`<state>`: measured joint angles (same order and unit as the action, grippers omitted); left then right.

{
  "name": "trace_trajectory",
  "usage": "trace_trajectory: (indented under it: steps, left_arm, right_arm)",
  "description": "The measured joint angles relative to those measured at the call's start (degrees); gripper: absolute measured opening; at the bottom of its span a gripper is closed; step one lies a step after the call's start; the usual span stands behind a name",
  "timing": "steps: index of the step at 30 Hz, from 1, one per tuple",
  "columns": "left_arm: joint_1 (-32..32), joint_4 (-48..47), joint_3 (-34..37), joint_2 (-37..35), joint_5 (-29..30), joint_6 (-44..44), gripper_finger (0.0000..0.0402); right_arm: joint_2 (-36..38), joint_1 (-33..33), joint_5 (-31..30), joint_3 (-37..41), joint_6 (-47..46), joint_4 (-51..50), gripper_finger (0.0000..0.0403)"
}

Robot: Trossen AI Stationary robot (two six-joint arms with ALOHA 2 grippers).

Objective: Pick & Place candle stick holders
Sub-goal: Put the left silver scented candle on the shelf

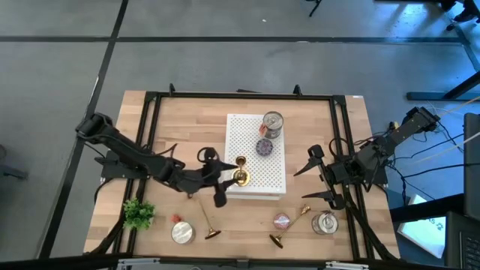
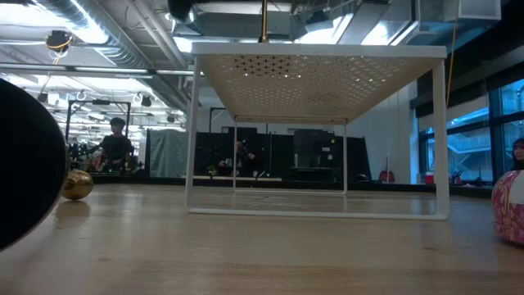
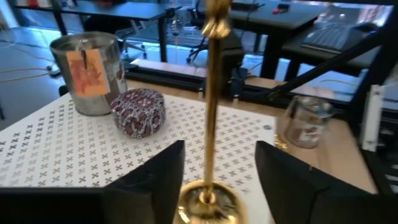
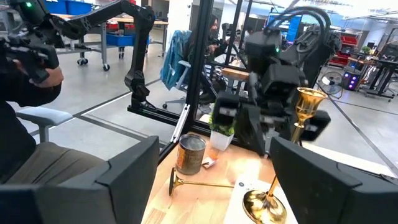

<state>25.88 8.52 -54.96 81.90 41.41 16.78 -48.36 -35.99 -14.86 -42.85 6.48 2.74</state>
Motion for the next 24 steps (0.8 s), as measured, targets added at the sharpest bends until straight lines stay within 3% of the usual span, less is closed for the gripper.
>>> trace_trajectory:
  steps: [5, 10, 24]
  left_arm:
    - [4.37, -4.67, -0.02, -4.71, -0.35, 1.04, 0.0227]
    - [9.47, -11.77, -0.02, -7.98, -1.1, 5.73, 0.0232]
    - [19.63, -14.78, -0.02, -5.89, -6.98, 17.46, 0.0227]
  right_arm:
    - [0.0, 0.01, -0.02, 0.0, 0.0, 0.0, 0.0309]
    - [0.0, 0.0, -0.02, 0.0, 0.0, 0.0, 0.0309]
    - [-0.02, 0.0, 0.03, 0.0, 0.0, 0.04, 0.0309]
